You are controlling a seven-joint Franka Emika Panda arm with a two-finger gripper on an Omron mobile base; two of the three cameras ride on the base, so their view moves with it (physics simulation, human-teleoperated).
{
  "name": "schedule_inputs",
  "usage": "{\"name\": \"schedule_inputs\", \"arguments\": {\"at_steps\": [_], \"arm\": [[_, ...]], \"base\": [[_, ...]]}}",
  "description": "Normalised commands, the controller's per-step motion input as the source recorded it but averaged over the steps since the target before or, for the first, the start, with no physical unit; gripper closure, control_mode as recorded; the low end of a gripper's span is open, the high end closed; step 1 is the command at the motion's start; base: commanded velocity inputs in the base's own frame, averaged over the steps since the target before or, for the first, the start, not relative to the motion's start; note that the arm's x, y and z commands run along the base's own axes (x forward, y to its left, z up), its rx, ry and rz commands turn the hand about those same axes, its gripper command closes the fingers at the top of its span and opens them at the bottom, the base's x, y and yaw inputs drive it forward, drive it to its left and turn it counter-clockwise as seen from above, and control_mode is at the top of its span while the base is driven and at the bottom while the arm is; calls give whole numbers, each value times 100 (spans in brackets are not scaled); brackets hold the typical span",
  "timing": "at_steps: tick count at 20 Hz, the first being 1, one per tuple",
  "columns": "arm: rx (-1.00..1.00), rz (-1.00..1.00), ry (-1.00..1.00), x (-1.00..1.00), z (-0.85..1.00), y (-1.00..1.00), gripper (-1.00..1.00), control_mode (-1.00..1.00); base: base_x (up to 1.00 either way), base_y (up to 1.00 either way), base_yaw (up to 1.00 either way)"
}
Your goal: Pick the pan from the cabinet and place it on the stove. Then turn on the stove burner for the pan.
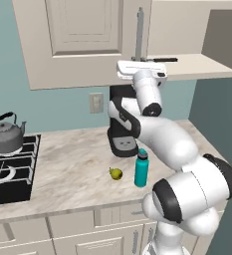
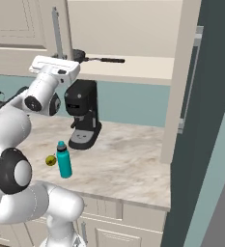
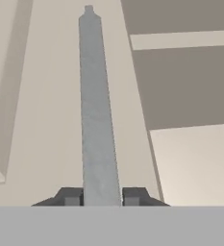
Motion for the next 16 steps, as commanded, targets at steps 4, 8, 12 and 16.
{"name": "schedule_inputs", "arguments": {"at_steps": [4, 8, 12, 16], "arm": [[0, 0, -3, -44, 38, 2, 100, -100], [-1, 0, -4, -68, 43, 14, 100, -100], [-1, 5, -2, -85, 38, 23, 100, -100], [0, 12, -1, -89, 35, 46, 100, -100]], "base": [[0, 0, 0], [0, 0, 0], [0, 0, 0], [0, 0, 0]]}}
